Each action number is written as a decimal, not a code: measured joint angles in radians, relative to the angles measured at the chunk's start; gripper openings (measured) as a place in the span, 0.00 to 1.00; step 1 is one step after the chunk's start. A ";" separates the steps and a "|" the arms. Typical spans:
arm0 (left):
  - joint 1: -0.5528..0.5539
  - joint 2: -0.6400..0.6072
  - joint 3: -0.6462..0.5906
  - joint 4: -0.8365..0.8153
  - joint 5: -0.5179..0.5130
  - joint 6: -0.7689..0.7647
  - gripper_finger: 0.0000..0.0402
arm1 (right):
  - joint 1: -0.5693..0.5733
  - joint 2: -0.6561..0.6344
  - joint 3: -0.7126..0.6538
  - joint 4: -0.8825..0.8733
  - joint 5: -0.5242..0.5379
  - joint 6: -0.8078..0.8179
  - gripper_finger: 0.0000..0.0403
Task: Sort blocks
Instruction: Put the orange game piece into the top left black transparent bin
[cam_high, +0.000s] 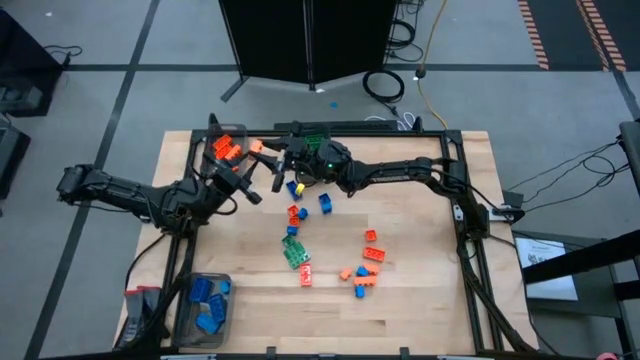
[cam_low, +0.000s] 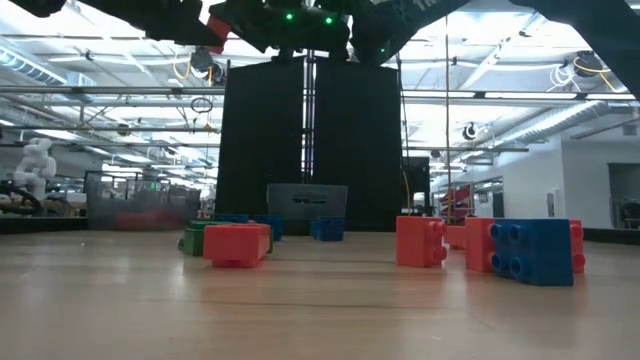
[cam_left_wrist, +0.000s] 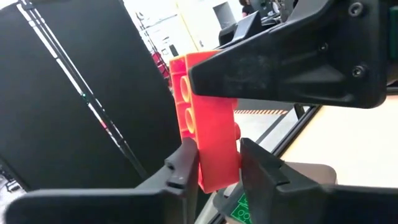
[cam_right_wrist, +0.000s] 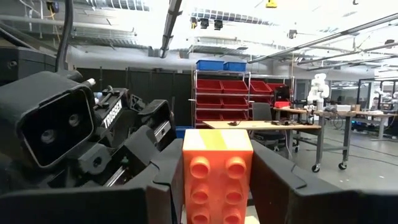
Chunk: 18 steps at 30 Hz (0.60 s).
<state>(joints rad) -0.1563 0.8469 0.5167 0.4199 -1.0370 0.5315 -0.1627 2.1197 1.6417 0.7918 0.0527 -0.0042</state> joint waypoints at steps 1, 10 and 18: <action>0.000 0.000 0.000 0.001 0.000 -0.001 0.19 | 0.000 0.000 0.000 0.000 0.000 0.000 0.30; 0.000 -0.001 0.000 0.001 -0.001 0.000 0.15 | 0.000 0.000 0.000 -0.004 -0.003 0.019 0.30; 0.000 0.001 0.000 -0.009 -0.035 0.023 0.15 | 0.002 0.000 -0.002 0.002 -0.005 0.022 0.57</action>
<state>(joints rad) -0.1563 0.8474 0.5167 0.4113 -1.0722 0.5540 -0.1608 2.1197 1.6402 0.7936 0.0476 0.0177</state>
